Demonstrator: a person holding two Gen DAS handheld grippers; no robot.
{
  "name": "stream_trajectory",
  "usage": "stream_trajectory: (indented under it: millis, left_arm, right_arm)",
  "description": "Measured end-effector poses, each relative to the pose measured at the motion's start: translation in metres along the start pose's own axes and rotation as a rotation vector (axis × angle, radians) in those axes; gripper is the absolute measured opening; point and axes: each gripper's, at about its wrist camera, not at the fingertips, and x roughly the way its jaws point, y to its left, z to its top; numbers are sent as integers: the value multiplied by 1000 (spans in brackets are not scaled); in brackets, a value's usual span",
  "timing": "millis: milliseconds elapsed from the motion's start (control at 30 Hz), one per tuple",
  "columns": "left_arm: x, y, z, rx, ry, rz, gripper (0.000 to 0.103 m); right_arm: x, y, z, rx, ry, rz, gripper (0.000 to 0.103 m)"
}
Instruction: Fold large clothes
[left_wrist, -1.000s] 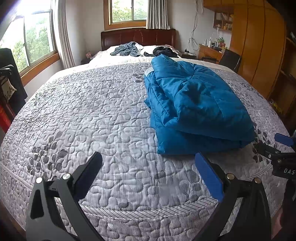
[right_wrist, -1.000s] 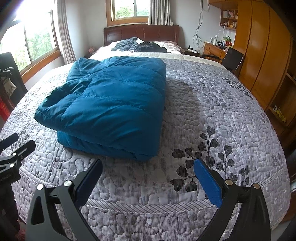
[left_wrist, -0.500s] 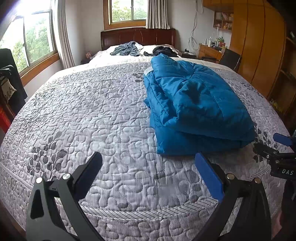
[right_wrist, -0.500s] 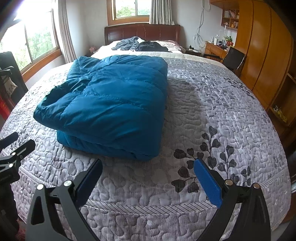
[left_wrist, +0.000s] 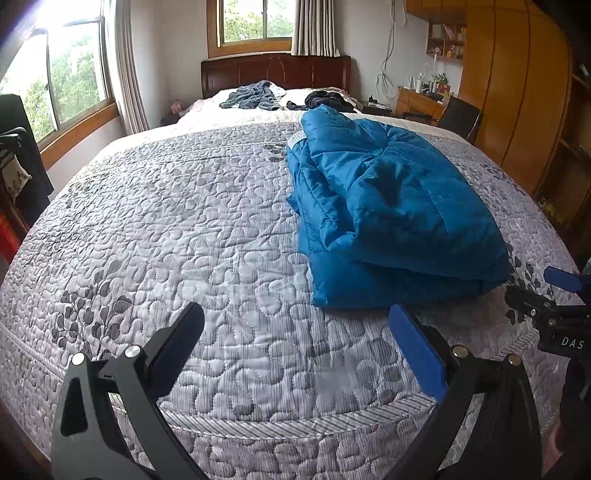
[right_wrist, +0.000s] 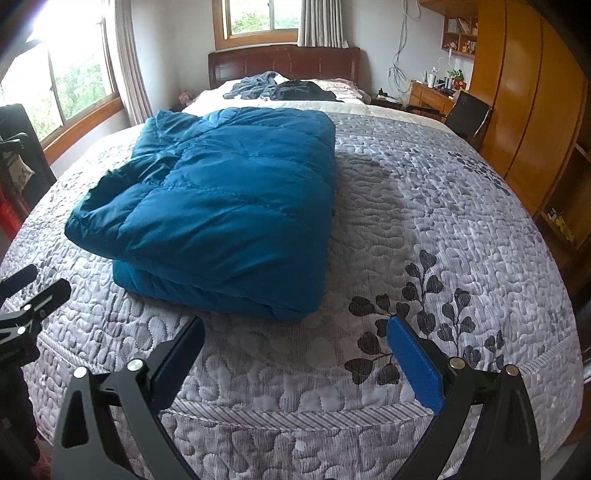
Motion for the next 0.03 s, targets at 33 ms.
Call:
stream_trajectory:
  millis: [33]
  left_arm:
    - [0,0,0,0,-1,1,100]
  right_arm:
    - [0,0,0,0,1,-2,99]
